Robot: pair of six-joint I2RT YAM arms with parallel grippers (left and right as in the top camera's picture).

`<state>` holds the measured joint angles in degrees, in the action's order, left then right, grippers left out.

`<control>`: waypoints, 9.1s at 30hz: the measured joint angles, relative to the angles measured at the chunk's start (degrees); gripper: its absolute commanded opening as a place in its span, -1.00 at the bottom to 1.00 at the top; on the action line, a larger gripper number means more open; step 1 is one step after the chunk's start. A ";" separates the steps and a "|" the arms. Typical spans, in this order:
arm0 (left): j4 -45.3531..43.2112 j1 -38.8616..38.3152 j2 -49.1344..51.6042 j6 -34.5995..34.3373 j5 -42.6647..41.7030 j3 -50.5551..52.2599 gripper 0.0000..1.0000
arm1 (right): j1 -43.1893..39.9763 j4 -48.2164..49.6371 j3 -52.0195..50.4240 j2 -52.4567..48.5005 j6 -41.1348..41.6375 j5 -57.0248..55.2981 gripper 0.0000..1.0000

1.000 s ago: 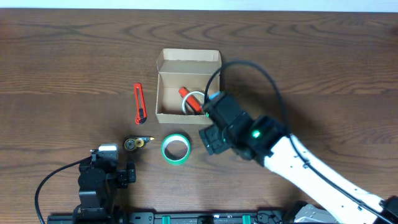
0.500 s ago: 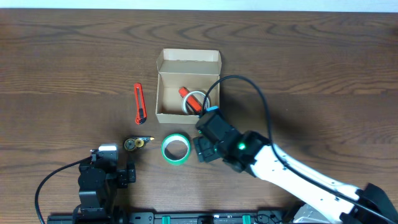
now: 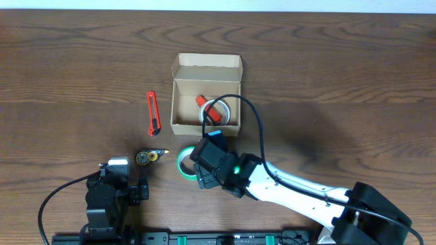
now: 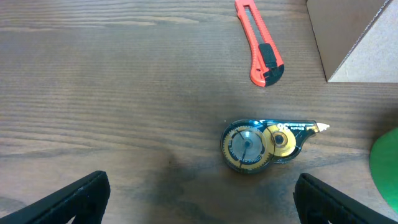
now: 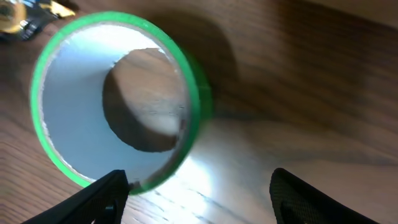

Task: Pack container

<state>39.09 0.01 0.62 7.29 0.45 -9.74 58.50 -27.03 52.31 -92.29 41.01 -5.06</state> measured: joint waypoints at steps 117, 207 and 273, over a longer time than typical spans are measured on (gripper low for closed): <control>0.00 0.00 0.00 0.00 0.00 0.00 0.91 | -14.40 13.57 25.64 -18.47 -40.89 -12.37 -0.98; 0.00 0.00 0.00 0.00 0.00 0.00 0.91 | 0.55 -5.49 26.38 -4.98 -30.53 -0.37 0.99; 0.00 0.00 0.61 2.71 4.35 0.00 0.91 | 0.50 -23.69 -15.04 75.12 -18.40 -21.59 0.98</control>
<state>39.09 0.01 1.23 10.00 4.80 -9.74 59.00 -50.72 37.28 -17.17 22.61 -26.65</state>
